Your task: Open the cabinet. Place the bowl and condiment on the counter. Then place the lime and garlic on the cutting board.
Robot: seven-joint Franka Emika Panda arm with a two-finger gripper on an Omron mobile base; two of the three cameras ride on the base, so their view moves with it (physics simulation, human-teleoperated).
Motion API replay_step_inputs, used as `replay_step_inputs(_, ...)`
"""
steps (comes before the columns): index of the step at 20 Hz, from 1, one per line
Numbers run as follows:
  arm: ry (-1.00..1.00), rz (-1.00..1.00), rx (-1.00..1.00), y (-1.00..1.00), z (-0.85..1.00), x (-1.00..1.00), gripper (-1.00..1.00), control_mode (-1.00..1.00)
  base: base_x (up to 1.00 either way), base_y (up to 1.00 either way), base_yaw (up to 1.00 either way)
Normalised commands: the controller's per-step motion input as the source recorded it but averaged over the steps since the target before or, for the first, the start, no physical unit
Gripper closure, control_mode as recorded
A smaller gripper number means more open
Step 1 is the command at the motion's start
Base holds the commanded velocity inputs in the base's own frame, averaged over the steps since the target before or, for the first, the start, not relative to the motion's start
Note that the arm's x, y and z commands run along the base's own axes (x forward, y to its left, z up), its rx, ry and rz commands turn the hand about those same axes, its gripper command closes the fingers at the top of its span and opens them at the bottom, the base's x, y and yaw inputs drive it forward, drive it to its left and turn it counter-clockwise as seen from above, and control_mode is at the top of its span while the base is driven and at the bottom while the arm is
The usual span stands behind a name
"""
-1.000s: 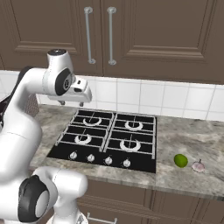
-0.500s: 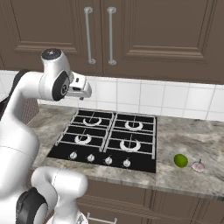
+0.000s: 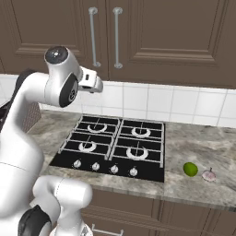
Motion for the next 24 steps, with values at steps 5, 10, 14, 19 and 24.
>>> replay_step_inputs(5,-0.2,-0.03,0.02,-0.33,0.59,0.0,-1.0,-1.0,0.0,0.0,0.0)
replay_step_inputs(10,-0.22,-0.01,0.0,-0.08,0.51,0.09,-1.0,-1.0,0.0,0.0,0.0)
replay_step_inputs(14,-0.26,-0.01,0.0,0.0,0.51,0.26,-1.0,-1.0,0.0,0.0,0.0)
replay_step_inputs(19,-0.28,-0.03,0.0,0.0,0.34,0.48,-1.0,-1.0,0.0,0.0,0.0)
replay_step_inputs(24,-0.23,-0.04,0.0,0.0,0.1,0.68,-1.0,-1.0,0.0,0.0,0.0)
